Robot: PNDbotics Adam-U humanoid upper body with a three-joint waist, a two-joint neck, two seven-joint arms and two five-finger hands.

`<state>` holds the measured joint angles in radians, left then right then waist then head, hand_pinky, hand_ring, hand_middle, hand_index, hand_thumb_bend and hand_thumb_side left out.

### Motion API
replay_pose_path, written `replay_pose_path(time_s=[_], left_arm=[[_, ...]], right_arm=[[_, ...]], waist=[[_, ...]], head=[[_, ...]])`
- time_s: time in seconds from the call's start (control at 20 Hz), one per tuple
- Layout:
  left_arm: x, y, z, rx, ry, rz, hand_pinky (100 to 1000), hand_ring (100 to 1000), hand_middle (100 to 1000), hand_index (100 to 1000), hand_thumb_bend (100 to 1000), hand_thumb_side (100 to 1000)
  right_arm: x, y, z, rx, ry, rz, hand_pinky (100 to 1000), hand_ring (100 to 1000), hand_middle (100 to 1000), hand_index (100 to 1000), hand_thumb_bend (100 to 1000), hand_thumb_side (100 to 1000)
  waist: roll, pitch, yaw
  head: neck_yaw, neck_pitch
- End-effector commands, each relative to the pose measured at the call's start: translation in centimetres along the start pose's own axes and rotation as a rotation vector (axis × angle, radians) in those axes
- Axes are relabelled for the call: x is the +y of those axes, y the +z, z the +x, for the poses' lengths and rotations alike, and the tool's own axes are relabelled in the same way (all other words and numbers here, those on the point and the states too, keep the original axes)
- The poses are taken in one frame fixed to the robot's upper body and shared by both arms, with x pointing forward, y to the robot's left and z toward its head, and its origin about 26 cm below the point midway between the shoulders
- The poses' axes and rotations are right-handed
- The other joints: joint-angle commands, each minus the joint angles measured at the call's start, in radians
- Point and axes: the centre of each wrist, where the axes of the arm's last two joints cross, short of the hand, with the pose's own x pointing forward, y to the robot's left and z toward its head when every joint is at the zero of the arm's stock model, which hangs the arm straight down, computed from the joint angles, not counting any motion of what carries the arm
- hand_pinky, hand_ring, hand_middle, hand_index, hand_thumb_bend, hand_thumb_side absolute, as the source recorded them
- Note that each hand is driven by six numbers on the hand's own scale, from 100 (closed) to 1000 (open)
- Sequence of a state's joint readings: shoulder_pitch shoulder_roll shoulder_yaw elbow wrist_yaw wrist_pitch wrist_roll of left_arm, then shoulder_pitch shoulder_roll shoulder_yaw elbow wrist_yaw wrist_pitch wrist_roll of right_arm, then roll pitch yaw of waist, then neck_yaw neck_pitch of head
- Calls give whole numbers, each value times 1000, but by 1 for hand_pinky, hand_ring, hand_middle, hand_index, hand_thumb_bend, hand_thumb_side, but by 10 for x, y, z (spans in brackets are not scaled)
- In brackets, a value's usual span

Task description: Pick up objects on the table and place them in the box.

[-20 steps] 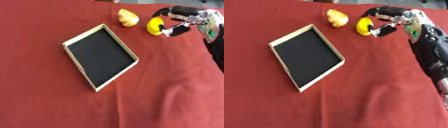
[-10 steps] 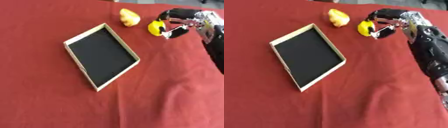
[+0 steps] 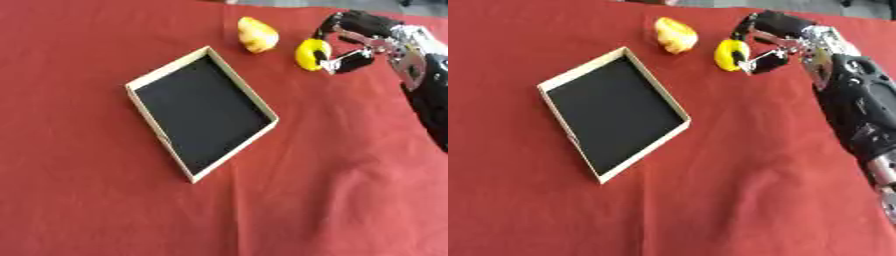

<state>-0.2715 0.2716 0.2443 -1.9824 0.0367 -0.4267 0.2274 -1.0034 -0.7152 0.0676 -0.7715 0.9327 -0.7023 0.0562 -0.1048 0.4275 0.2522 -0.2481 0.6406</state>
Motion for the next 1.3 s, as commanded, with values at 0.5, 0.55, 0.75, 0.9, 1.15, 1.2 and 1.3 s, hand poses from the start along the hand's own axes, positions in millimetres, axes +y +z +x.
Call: replay_pose_path(time_s=[0.5, 0.55, 0.75, 0.9, 1.15, 1.2, 1.3], left_arm=[[0, -4, 5, -16, 9, -8, 853, 706, 797, 889, 100, 716], [0, -4, 5, -16, 9, -8, 853, 706, 797, 889, 100, 715], [0, -4, 5, -15, 9, -9, 853, 705, 796, 889, 100, 715], [0, -4, 5, -17, 10, -9, 853, 704, 795, 889, 100, 715], [0, -6, 5, -24, 11, -11, 853, 706, 796, 890, 100, 716], [0, -6, 5, -26, 11, -11, 853, 707, 797, 890, 100, 716], [0, -7, 5, -28, 11, -9, 853, 707, 797, 890, 100, 716]], right_arm=[[-52, 9, 3, -79, -49, -241, 817, 657, 346, 462, 100, 195], [-56, 10, 5, -93, -51, -256, 820, 656, 347, 462, 100, 189], [-75, 11, 18, -171, -55, -310, 832, 650, 347, 462, 100, 171], [-88, 10, 34, -252, -61, -342, 831, 646, 347, 461, 100, 158], [-110, -7, 89, -487, -46, -357, 826, 643, 352, 464, 100, 151], [-113, -14, 104, -544, -50, -358, 825, 642, 353, 465, 100, 150], [-117, -20, 122, -597, -59, -353, 825, 642, 353, 465, 100, 150]], waist=[[18, -42, -13], [18, -43, -14], [20, -45, -15], [20, -46, -15], [21, -46, -14], [21, -47, -13], [21, -48, -14]], head=[[3, -2], [3, -2], [5, -2], [6, -2], [2, 2], [0, 4], [0, 6]])
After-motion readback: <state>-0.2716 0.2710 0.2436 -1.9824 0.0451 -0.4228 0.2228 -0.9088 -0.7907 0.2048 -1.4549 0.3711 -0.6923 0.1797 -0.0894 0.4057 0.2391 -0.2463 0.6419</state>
